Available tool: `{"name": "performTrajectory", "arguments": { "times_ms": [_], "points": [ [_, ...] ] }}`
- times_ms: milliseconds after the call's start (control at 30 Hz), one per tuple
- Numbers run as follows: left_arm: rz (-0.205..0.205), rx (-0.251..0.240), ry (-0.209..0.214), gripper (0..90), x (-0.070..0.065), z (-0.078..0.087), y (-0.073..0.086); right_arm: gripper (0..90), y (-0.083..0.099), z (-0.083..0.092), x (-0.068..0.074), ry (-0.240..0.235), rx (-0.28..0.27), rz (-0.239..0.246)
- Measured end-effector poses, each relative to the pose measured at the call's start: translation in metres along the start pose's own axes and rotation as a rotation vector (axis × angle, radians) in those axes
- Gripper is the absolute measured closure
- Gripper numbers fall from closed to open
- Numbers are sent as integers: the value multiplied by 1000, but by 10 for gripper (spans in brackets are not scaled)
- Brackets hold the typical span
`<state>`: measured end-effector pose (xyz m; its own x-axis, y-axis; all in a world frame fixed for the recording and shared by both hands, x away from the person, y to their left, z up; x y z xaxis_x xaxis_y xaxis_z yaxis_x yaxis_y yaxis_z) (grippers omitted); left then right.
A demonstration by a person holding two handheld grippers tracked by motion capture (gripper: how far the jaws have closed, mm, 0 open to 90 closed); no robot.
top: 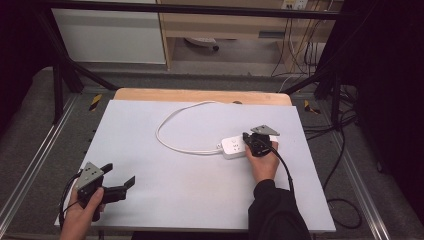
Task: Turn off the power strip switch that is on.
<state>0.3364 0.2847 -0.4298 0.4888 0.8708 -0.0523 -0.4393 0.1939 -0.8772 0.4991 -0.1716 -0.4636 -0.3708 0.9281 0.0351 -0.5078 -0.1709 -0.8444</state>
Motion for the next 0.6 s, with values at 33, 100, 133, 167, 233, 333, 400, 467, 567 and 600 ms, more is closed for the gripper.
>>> {"name": "performTrajectory", "arguments": {
  "times_ms": [33, 100, 133, 167, 233, 333, 400, 467, 567, 600],
  "points": [
    [0, 0, 0, 58, 0, 0, 0, 900, 0, 0, 0, 0, 0, 0],
    [-2, 1, 1, 58, 0, 0, 0, 900, 0, 0, 0, -1, -1, 4],
    [-1, 1, 1, 58, 0, 0, 0, 900, 0, 0, 0, 0, 1, 7],
    [-1, 1, 1, 58, 0, 0, 0, 900, 0, 0, 0, -1, 2, 8],
    [0, 1, 1, 58, 0, 0, 0, 900, 0, 0, 0, 0, 2, 11],
    [2, 1, 0, 58, 1, 0, 0, 900, 0, 0, 0, -4, 4, 9],
    [1, 1, 1, 58, 1, 0, 0, 900, 0, 0, 0, -4, 6, 10],
    [1, 0, 2, 58, 1, 0, 0, 900, 0, 0, -1, -5, 1, 6],
    [4, -1, 2, 58, 1, 1, 0, 900, 0, 0, 0, -5, 4, 7],
    [5, 0, 1, 58, 1, 1, 0, 900, 0, 0, 0, -4, 4, 9]
  ]
}}
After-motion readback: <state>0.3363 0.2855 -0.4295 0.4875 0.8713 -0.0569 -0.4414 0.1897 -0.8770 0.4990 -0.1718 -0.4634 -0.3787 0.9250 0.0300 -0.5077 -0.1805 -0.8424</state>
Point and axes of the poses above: each handheld gripper's, and its own axes: z roughly backward along the jaws, y roughly out of its underside, x roughly to its left, the point moved 3 cm from there along -z, roughly forward along the jaws, and after that the axes turned 3 degrees about x, right-handed, at the moved point
